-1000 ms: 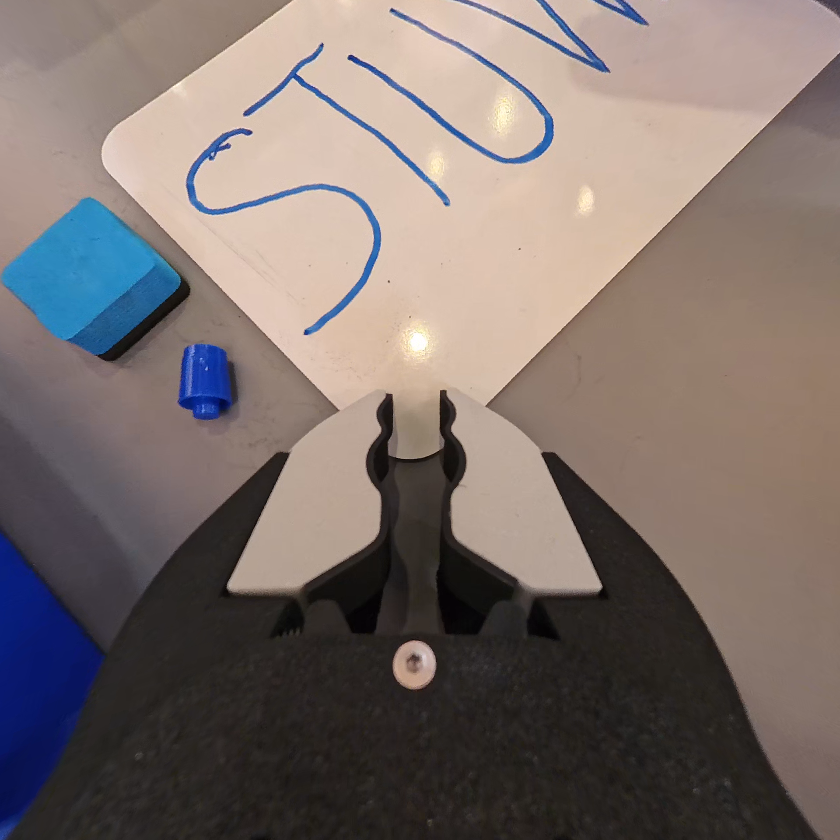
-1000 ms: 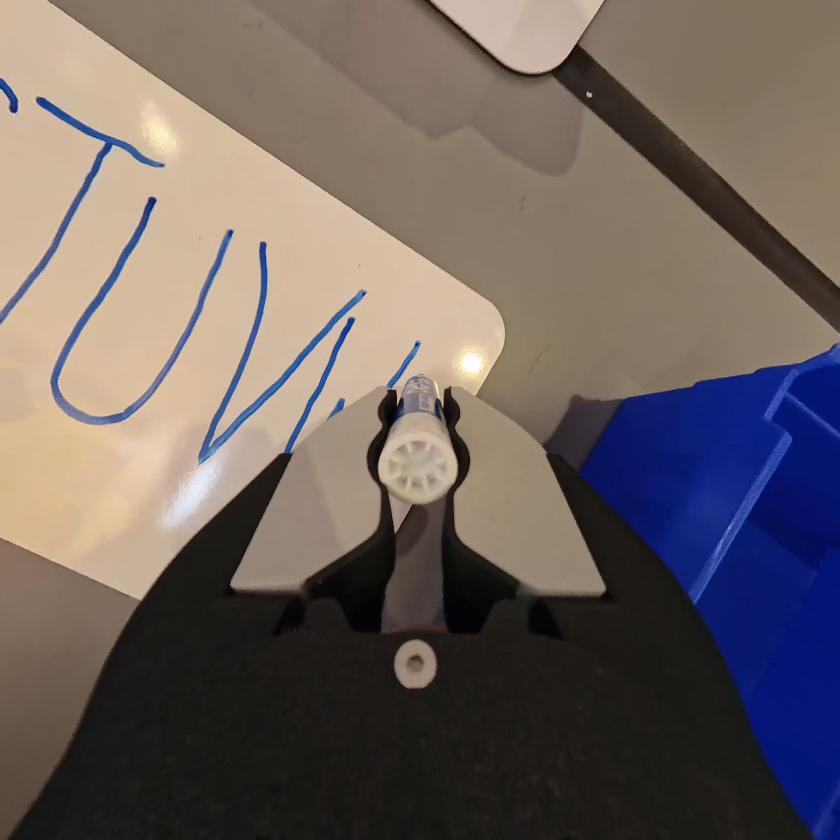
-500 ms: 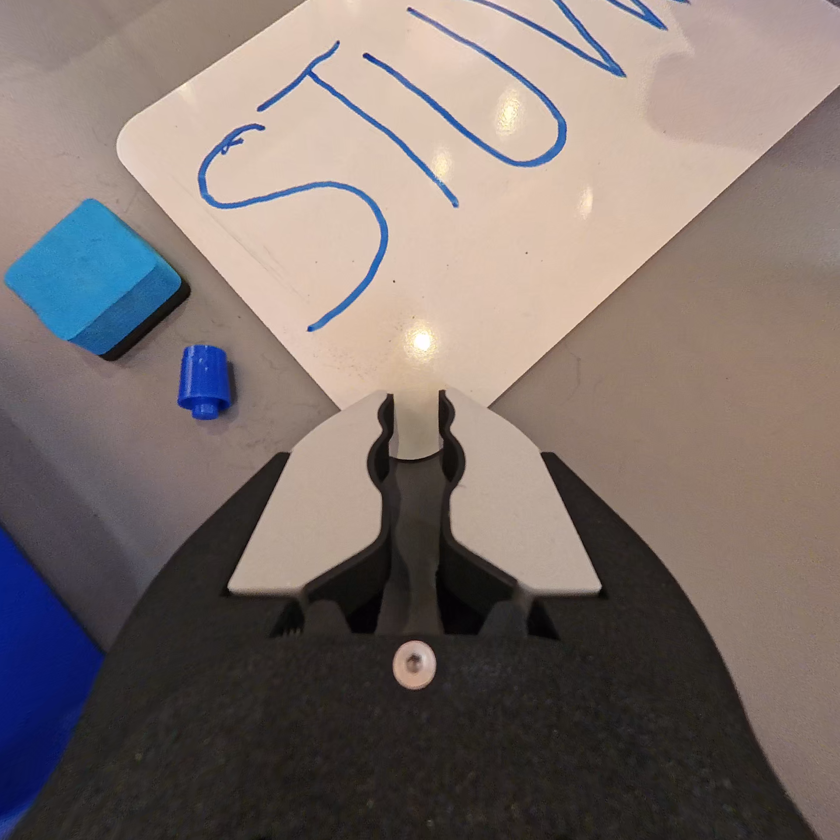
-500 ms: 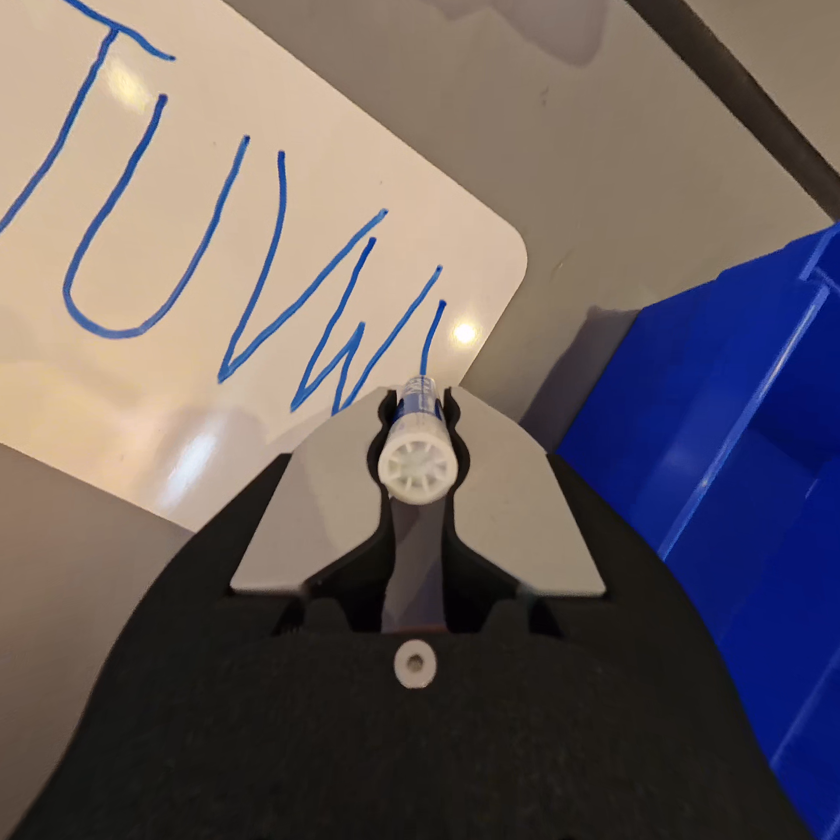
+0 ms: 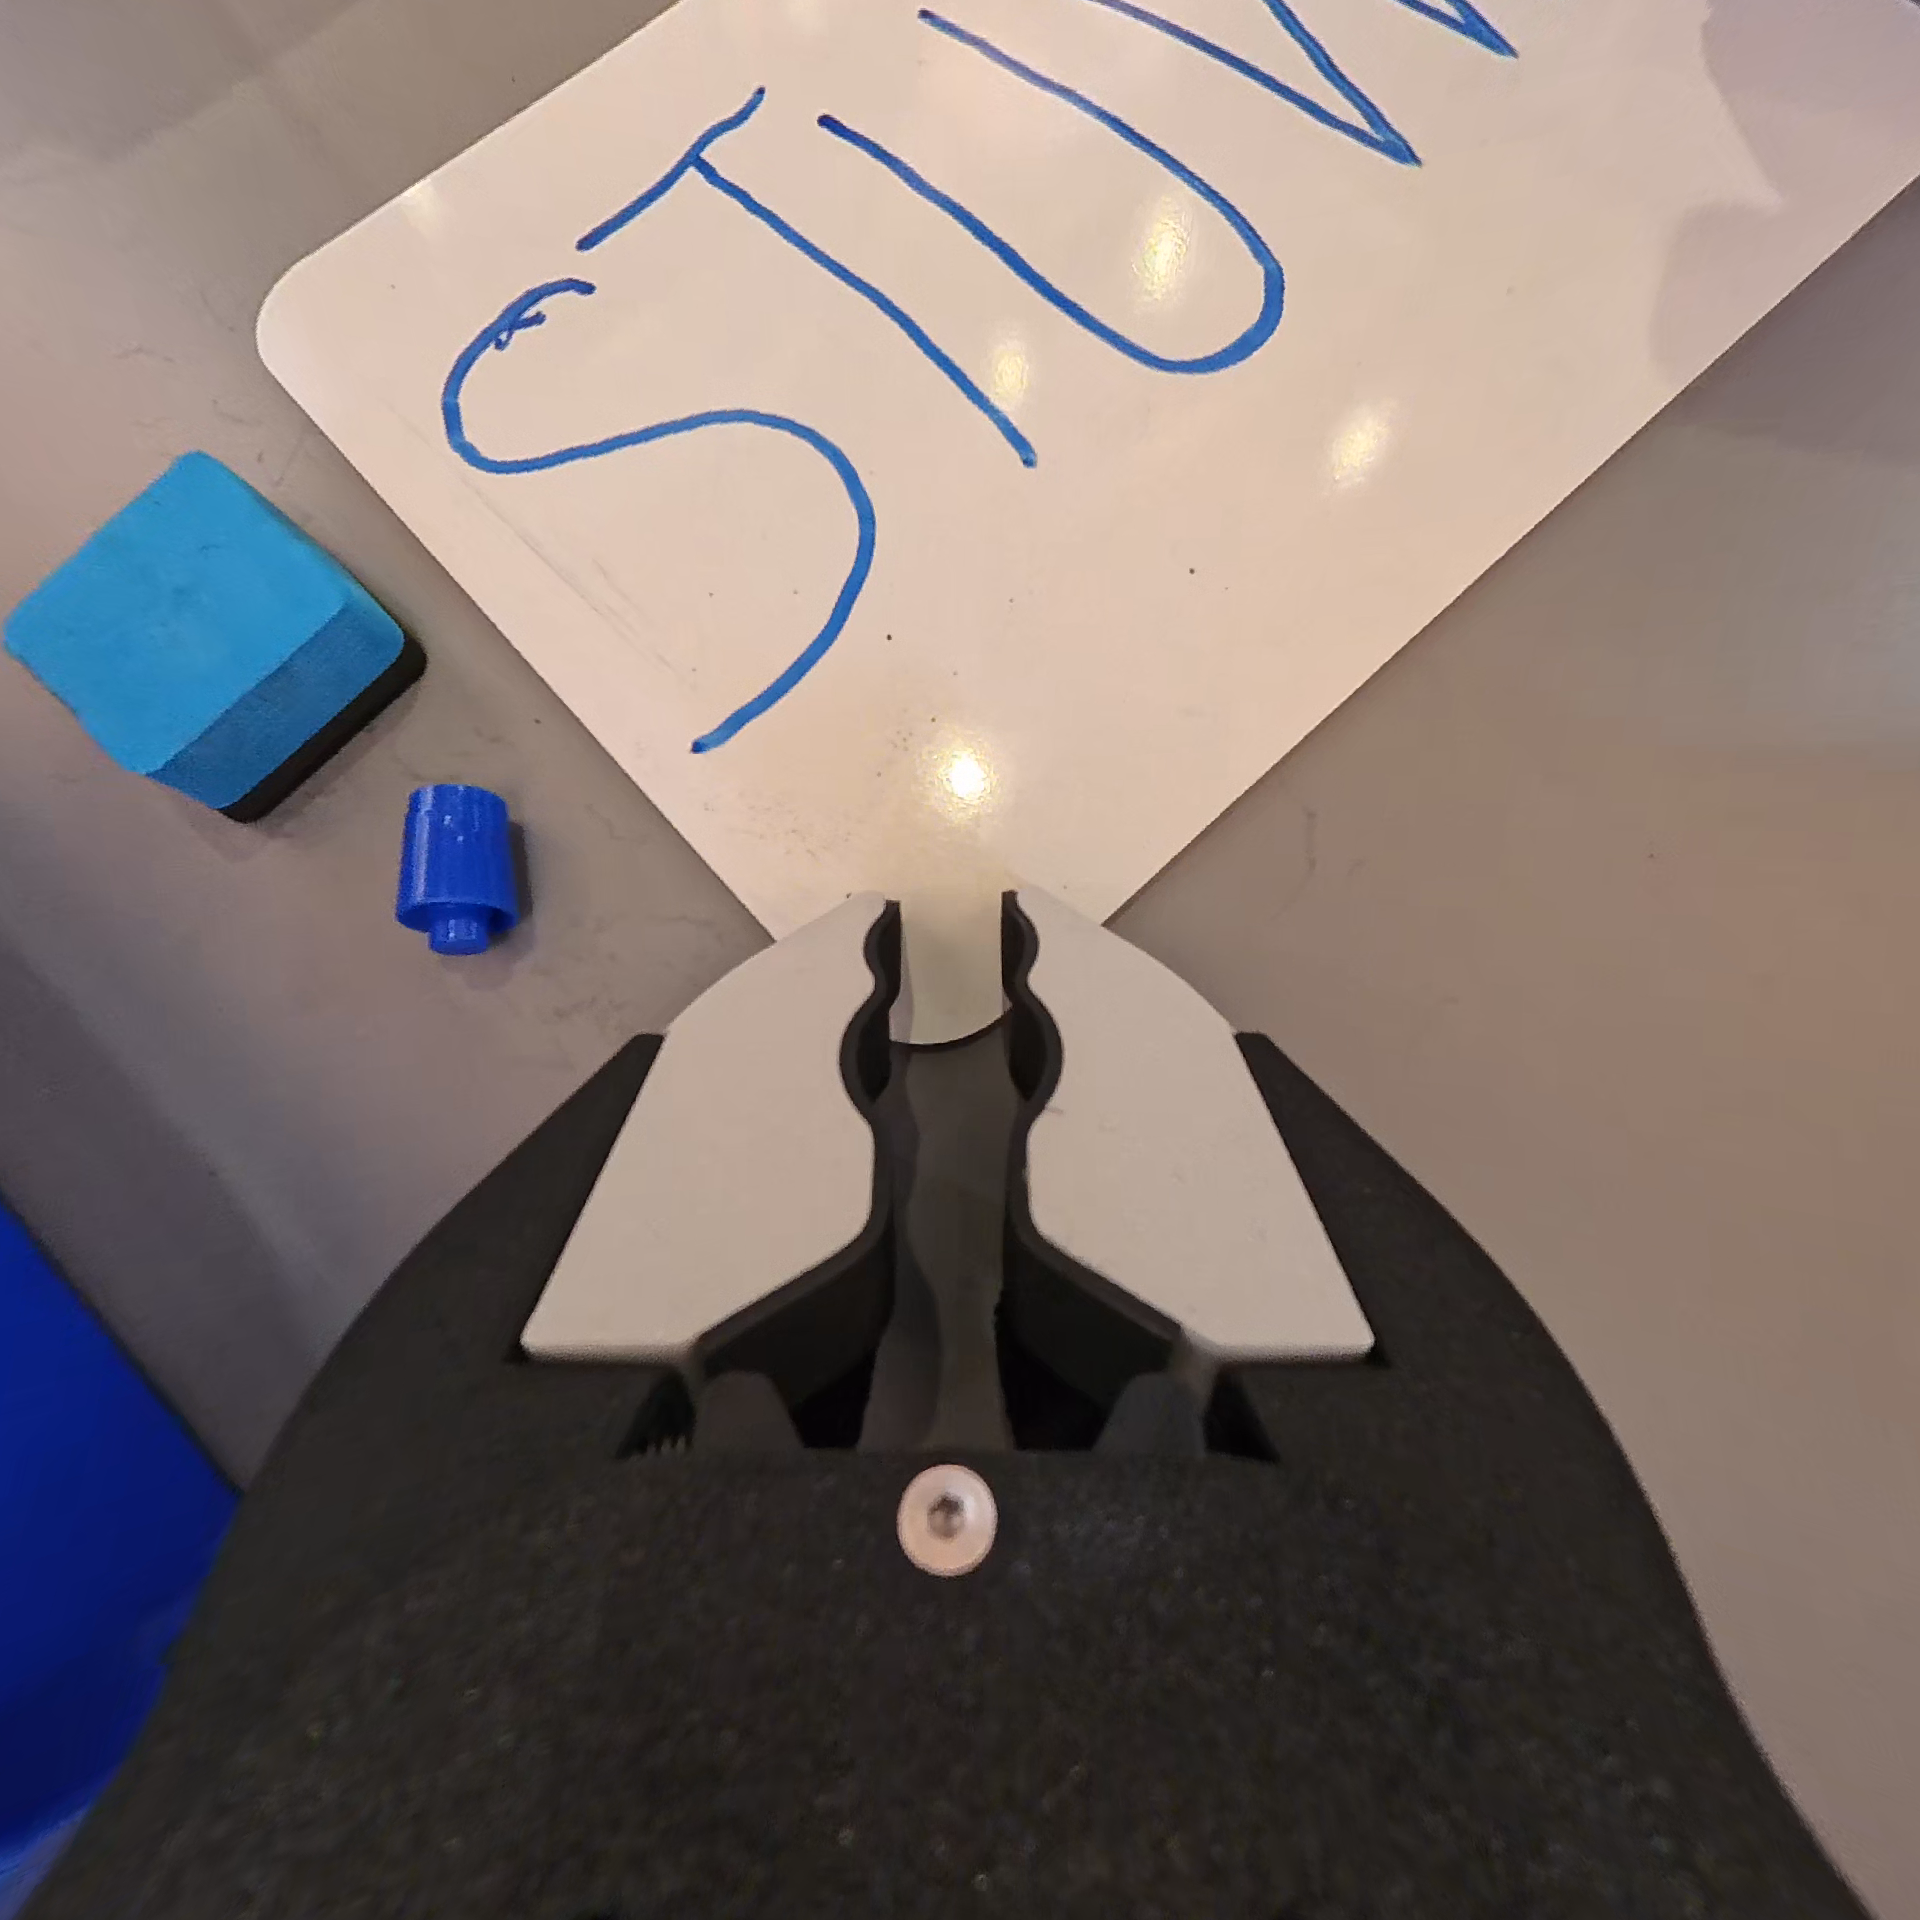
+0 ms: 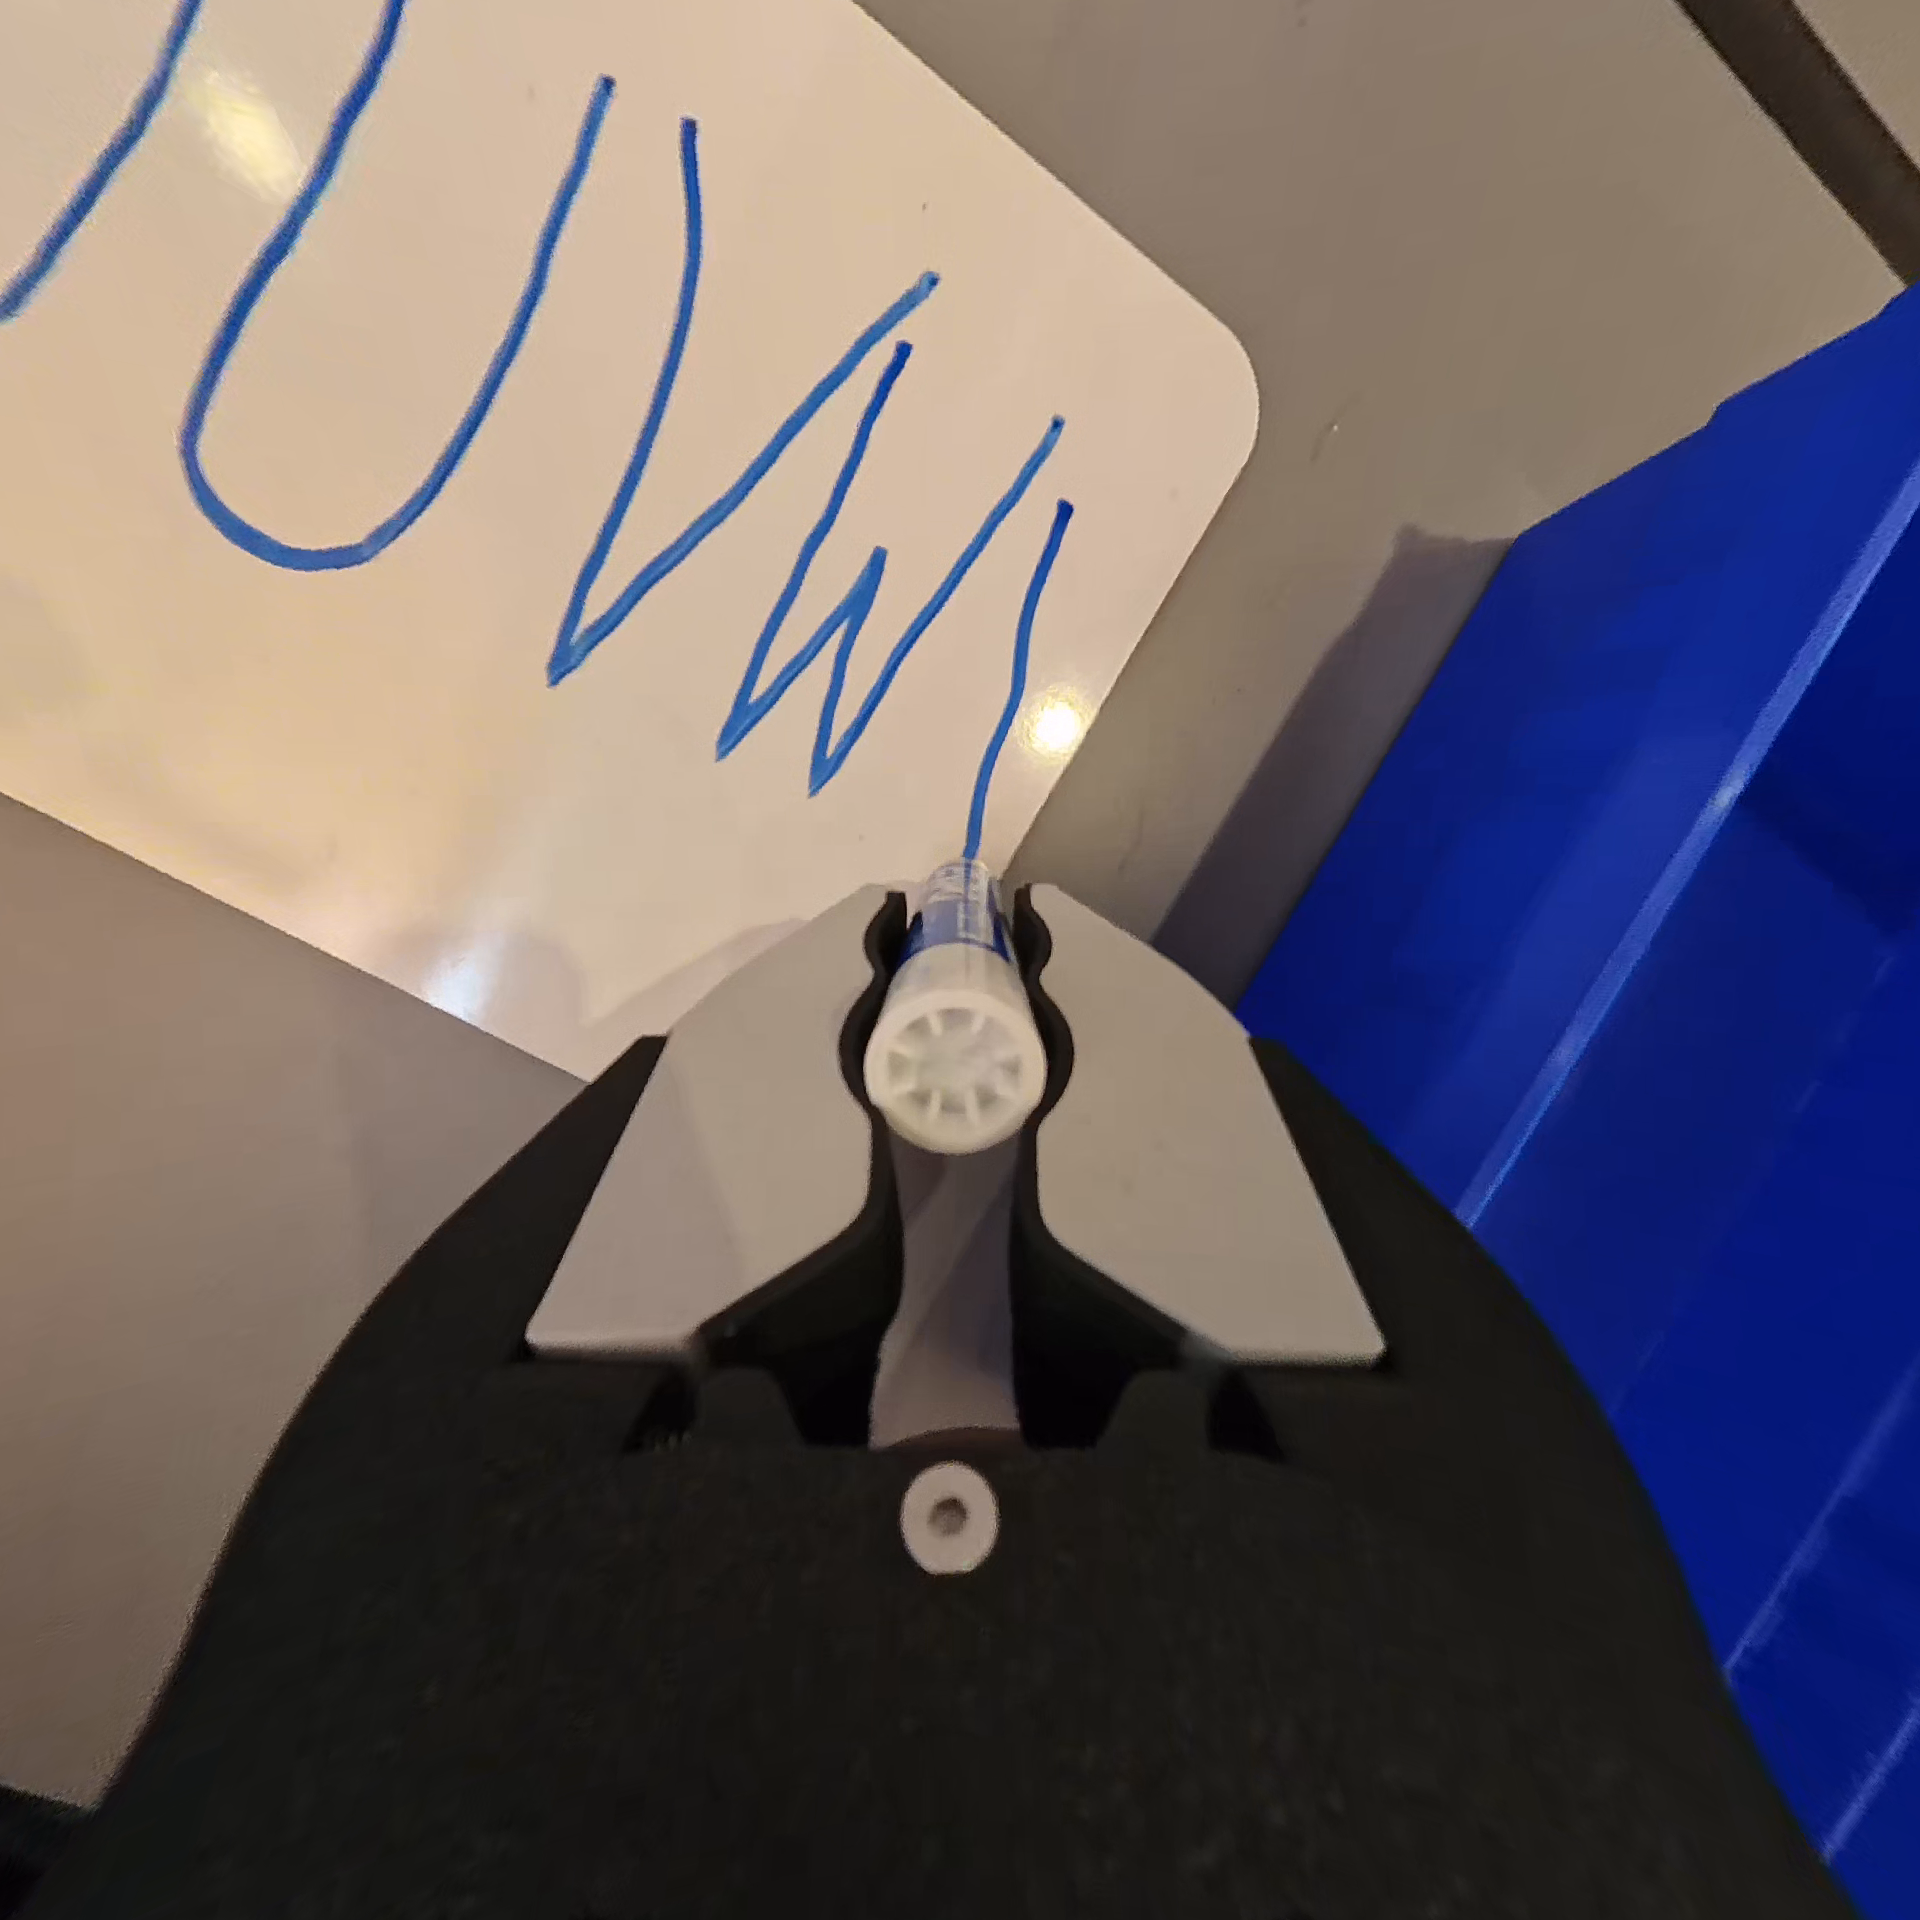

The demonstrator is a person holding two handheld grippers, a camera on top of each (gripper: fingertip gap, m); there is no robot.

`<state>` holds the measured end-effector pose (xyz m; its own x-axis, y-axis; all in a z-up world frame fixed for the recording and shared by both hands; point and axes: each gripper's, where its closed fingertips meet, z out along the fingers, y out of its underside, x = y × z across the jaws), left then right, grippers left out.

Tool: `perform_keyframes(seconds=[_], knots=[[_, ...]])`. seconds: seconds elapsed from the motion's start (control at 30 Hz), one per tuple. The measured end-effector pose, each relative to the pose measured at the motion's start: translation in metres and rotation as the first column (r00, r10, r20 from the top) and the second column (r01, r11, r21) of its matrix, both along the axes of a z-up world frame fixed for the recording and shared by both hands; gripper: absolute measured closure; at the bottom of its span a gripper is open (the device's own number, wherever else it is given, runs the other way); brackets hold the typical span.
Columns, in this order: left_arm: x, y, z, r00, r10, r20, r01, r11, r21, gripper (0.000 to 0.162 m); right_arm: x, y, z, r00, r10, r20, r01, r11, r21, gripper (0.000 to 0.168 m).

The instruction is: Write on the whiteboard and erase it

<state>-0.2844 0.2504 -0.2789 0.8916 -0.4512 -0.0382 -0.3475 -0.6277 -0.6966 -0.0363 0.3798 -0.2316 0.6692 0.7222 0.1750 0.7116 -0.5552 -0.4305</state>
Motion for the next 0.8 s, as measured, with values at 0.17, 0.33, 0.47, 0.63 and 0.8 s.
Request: perform_keyframes(seconds=[0.17, 0.33, 0.47, 0.63, 0.8], knots=[[0.000, -0.001, 0.000, 1.000, 0.000, -0.004, 0.000, 1.000, -0.002, 0.144, -0.014, 0.007, 0.023, 0.994, 0.018, -0.109, -0.008, 0.996, 0.091, 0.148], [0.002, -0.001, 0.000, 1.000, -0.003, -0.002, 0.003, 1.000, -0.003, 0.144, -0.027, -0.006, 0.011, 0.994, 0.050, -0.093, -0.047, 0.998, 0.034, 0.148], [0.002, 0.000, 0.000, 1.000, -0.008, 0.002, 0.008, 1.000, -0.002, 0.144, -0.029, -0.012, 0.007, 0.995, 0.054, -0.080, -0.053, 0.998, 0.023, 0.148], [0.002, 0.000, 0.000, 1.000, -0.011, 0.001, 0.011, 1.000, -0.001, 0.144, -0.027, -0.012, 0.001, 0.996, 0.048, -0.070, -0.046, 0.999, 0.023, 0.148], [0.002, -0.001, 0.000, 1.000, -0.010, 0.001, 0.010, 1.000, -0.002, 0.144, -0.027, -0.007, -0.001, 0.995, 0.037, -0.096, -0.035, 0.999, 0.025, 0.148]])
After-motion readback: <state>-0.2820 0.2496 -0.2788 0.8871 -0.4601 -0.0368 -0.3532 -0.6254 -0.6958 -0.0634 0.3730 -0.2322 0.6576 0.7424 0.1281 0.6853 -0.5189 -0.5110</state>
